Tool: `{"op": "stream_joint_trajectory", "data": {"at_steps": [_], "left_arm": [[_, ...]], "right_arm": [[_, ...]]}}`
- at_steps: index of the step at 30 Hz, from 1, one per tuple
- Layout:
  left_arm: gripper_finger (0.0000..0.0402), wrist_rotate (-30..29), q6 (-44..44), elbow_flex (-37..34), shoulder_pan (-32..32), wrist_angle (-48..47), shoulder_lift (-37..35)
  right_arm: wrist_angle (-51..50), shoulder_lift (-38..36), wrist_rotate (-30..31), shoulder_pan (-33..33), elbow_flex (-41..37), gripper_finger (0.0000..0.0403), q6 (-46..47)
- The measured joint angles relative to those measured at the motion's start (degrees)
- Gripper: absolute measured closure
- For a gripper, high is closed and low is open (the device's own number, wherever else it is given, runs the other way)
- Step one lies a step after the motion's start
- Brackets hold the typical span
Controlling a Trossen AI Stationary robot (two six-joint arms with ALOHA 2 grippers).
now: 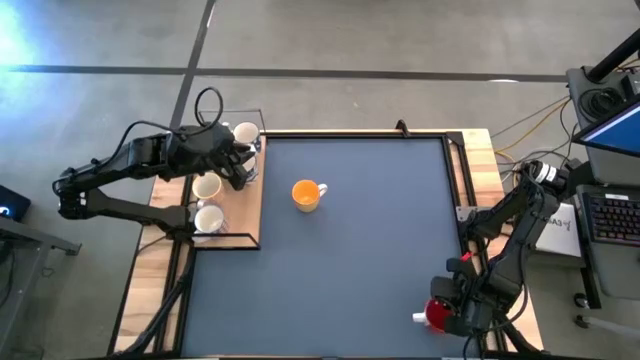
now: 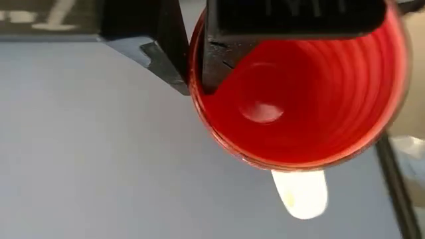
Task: Place coffee mugs
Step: Move the orange mug from the bottom right to the center of the table
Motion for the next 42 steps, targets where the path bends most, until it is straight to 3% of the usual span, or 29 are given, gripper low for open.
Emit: {"op": "stream_joint_trajectory", "data": {"at_steps": [11, 28, 42], "left_arm": [[0.0331, 0.02, 0.24, 0.0, -0.02, -0.32, -0.05], [0.0331, 0.15, 3.4, 0.02, -0.02, -7.17, -4.04], [0.0331, 0.04, 7.55, 0.02, -0.02, -8.2, -6.48]], "right_arm": [[6.06, 0.06, 0.79, -10.59, -0.09, 0.0392, 0.99], [23.79, 3.96, 0.75, -44.07, 0.47, 0.0391, -8.13], [20.29, 21.55, 0.23, -56.12, 19.59, 0.039, -25.74]]}}
